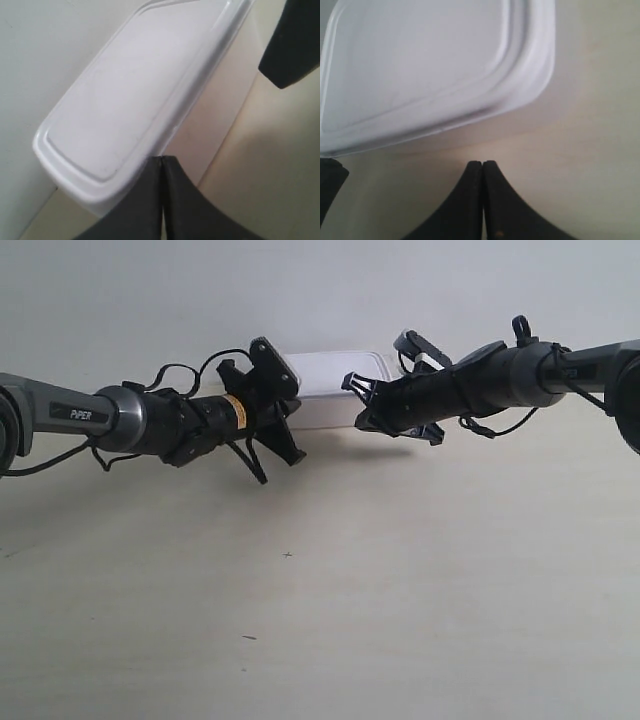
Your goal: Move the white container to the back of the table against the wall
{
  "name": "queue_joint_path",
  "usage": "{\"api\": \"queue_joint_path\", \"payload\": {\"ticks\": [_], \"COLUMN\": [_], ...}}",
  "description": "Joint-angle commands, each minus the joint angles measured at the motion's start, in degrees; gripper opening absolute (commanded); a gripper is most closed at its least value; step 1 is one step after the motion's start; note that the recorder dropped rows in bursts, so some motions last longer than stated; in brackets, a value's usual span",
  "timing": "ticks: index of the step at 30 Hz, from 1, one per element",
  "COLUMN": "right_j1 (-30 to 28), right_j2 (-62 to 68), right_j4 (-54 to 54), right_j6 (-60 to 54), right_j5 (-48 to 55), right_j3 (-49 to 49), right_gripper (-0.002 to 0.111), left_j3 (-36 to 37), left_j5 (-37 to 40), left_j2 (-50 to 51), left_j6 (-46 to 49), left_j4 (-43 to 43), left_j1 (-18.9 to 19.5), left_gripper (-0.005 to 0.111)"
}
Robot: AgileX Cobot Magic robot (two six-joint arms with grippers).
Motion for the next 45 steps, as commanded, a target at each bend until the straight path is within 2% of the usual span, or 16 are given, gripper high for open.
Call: {"api": "queue_joint_path", "payload": {"ticks": [1,9,21,34,45], "right_j1": [-0.14,-0.14,-0.14,-0.02,-0.02], "right_j2": [-0.07,-0.07,1.01,1.01,1.24], "right_j4": [0.11,5.06,2.85,2.23,-0.67], "right_j6": [-0.81,-5.42,-4.77,-4.77,-2.15], "right_j5": [0.42,-1.88,-1.93,-0.27,-0.03], "right_j3": [-0.34,-0.34,-6.56,-6.81,-6.81], "right_gripper": [0.0,0.0,0.0,0.0,0.0], "left_j3": [-1.4,-1.5,-1.5,-1.5,-1.5], "left_j5": [-1.18,-3.09,-3.09,-3.09,1.72], "left_j2": [0.75,0.97,0.97,0.97,0.14], "left_j6": [-2.62,-2.86,-3.2,-3.91,-3.91], "left_j4": [-0.03,-0.03,0.09,0.33,-0.24], "left_j1": [1.43,2.45,2.38,2.38,2.38], "left_gripper": [0.0,0.0,0.0,0.0,0.0]}}
